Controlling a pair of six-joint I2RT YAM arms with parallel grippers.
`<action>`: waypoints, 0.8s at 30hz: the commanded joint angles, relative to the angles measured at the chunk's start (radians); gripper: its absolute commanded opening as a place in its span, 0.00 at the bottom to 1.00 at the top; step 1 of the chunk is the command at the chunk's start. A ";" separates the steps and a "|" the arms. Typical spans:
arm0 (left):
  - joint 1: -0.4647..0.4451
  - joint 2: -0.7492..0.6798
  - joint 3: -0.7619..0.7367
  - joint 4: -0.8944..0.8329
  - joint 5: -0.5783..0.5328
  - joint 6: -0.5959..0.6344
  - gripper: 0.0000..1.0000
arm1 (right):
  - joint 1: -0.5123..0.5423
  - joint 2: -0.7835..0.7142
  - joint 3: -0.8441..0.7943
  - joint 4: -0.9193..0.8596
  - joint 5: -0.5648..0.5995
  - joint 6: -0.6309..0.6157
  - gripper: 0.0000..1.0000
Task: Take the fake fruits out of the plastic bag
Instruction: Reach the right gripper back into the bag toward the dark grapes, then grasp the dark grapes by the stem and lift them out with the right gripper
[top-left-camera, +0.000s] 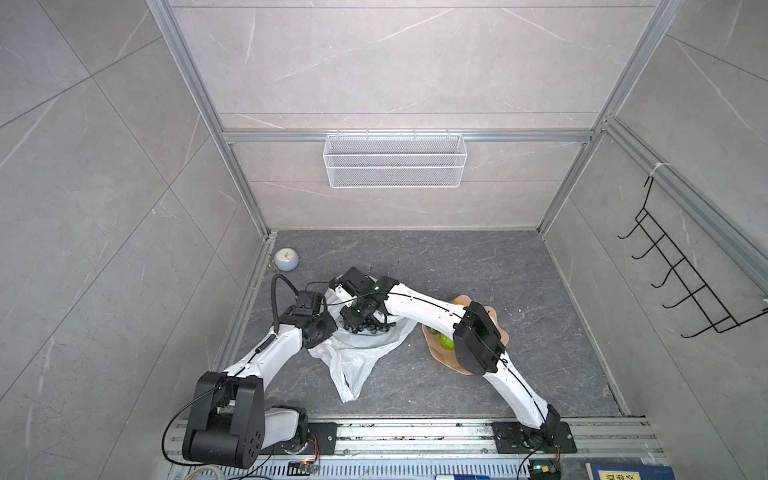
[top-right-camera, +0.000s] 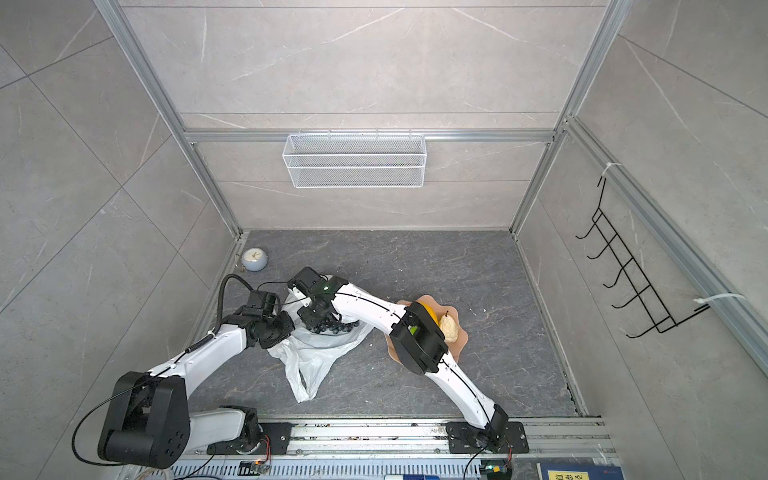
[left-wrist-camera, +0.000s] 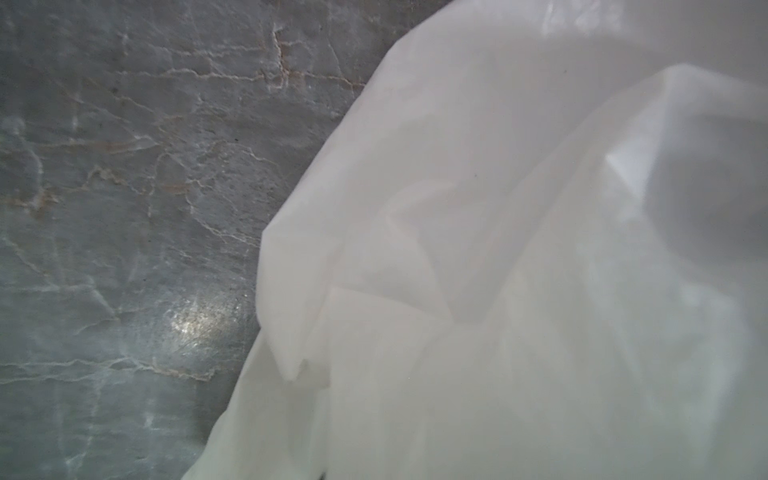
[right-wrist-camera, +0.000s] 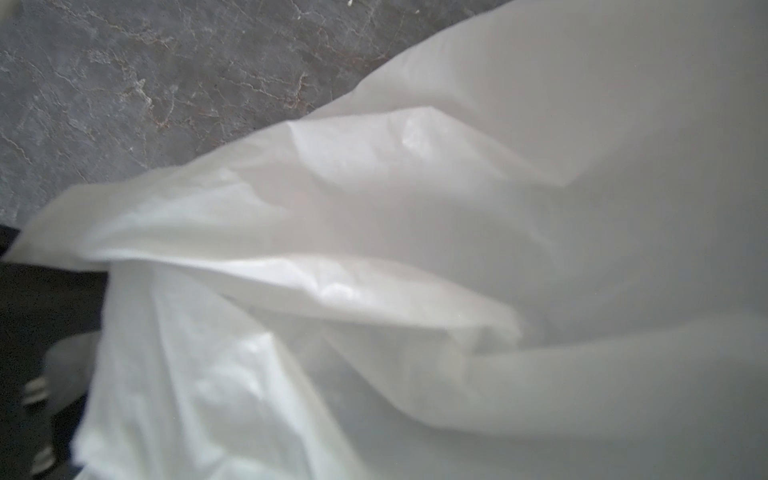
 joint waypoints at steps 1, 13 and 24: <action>0.006 -0.002 0.036 0.009 0.011 0.022 0.08 | 0.004 0.045 0.043 -0.053 0.018 -0.015 0.24; 0.006 -0.004 0.037 0.006 0.006 0.022 0.09 | 0.006 0.026 0.014 -0.051 0.060 -0.017 0.11; 0.006 -0.003 0.043 -0.008 0.000 0.017 0.09 | 0.033 -0.151 -0.145 0.058 0.077 0.023 0.00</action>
